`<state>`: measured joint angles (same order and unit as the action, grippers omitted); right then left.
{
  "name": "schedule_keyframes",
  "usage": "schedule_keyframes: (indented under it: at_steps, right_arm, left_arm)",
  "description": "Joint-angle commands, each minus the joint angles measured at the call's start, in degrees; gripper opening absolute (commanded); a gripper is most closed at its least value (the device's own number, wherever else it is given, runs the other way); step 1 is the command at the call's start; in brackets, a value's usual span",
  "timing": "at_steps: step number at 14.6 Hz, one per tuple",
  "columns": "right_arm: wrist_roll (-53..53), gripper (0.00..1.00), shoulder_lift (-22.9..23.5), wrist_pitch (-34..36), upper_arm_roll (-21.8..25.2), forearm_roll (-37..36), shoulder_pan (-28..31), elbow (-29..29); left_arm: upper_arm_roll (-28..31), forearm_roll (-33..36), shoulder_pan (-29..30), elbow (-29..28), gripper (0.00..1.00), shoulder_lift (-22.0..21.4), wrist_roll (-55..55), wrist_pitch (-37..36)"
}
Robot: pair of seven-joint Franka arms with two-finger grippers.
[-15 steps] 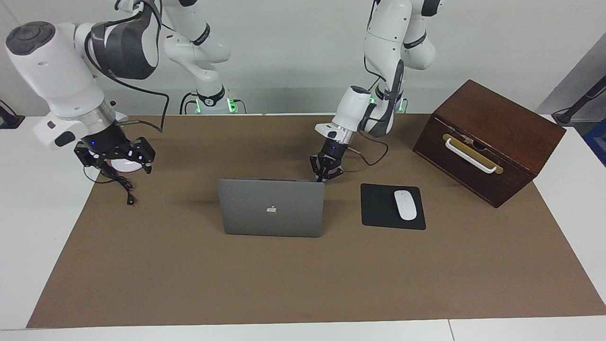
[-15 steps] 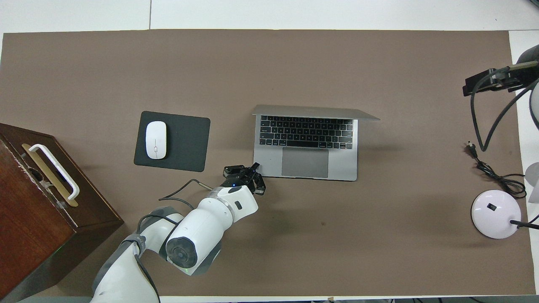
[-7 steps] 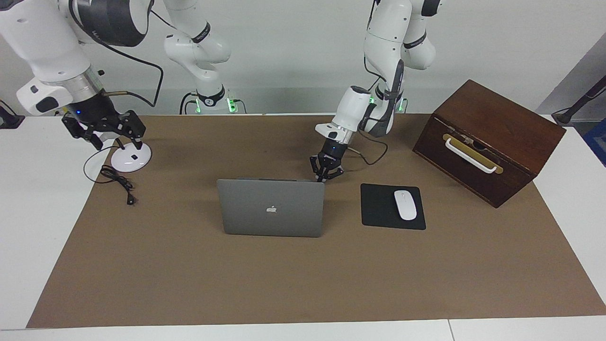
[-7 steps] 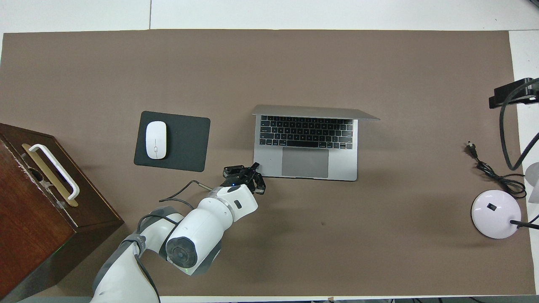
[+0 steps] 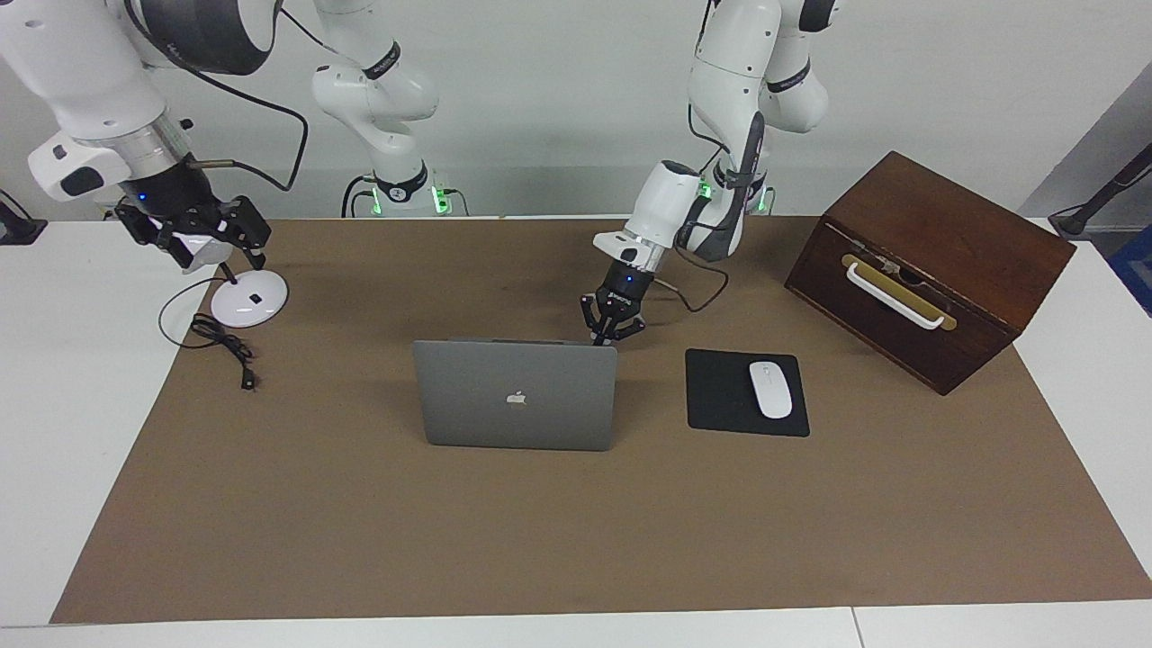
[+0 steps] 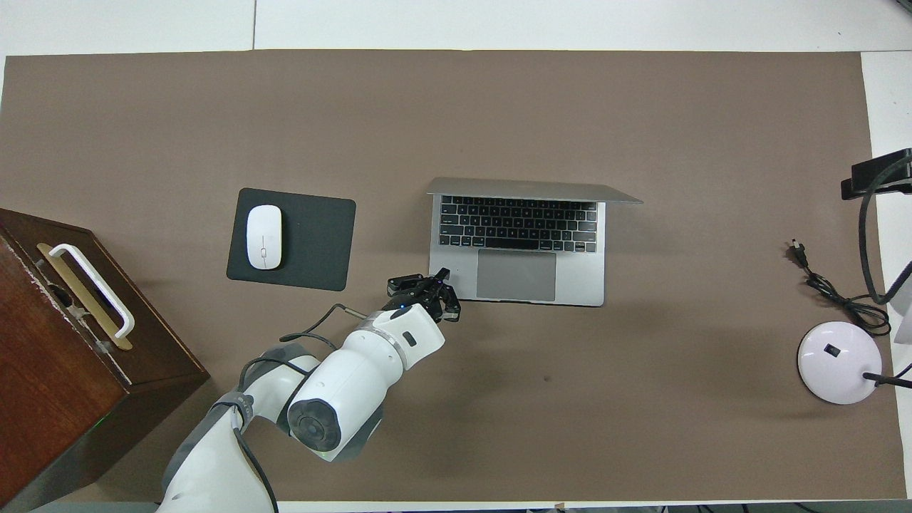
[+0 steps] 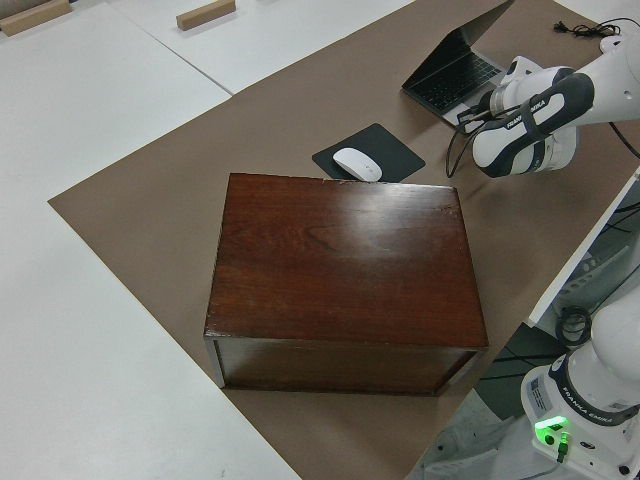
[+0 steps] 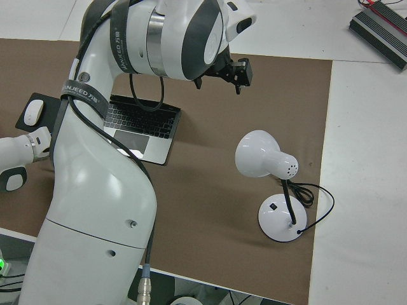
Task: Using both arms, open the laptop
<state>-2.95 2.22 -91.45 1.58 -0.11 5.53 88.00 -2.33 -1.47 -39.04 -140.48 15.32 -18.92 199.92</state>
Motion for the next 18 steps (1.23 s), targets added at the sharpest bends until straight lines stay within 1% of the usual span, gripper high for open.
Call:
schedule_keyframes:
  at_steps: [1, 6, 8, 9, 11, 13, 14, 16, 18]
  right_arm:
    - [-1.62, 1.0, -2.13, -0.74, -0.7, -0.33, 1.68, 2.87]
    - [-1.0, 1.0, -2.92, -1.18, -0.7, -0.24, 1.41, 4.46]
    - [-1.09, 1.0, -2.92, -1.18, -0.7, -0.24, 1.5, 4.46]
    - [-1.0, 1.0, -2.92, -1.18, -0.7, -0.24, 1.41, 4.46]
    - [-1.0, 1.0, -3.01, -1.27, -0.7, -0.24, 1.41, 4.46]
    - [-1.09, 1.0, -2.92, -1.27, -0.7, -0.24, 1.5, 4.46]
    - [-1.0, 1.0, -3.01, -1.36, -0.7, -0.24, 1.5, 4.63]
    - [-0.92, 1.0, -3.18, -1.36, -0.7, -0.24, 1.41, 4.98]
    - [-0.83, 1.0, -3.45, -1.45, -0.79, -0.24, 1.41, 5.59]
  left_arm:
    - [0.48, -0.03, -0.86, 0.83, 0.0, -1.69, -3.14, -4.17]
    - [0.48, -0.03, -0.34, 0.83, 0.0, -8.1, -3.23, -16.21]
    - [0.57, -0.03, -0.25, 1.17, 0.0, -11.09, -3.14, -23.22]
    - [0.66, -0.03, -0.16, 2.13, 0.0, -12.49, -3.14, -28.05]
    - [1.01, -0.03, 0.02, 5.81, 0.0, -14.43, -3.05, -39.99]
    - [1.19, -0.03, 0.97, 11.78, 0.0, -14.79, -2.7, -52.82]
    - [1.19, -0.03, 1.07, 14.16, 0.0, -14.71, -2.44, -57.75]
    - [1.19, -0.03, 2.03, 16.9, 0.0, -14.79, -2.26, -64.1]
    - [1.19, -0.03, 2.48, 18.4, 0.0, -14.88, 0.1, -69.55]
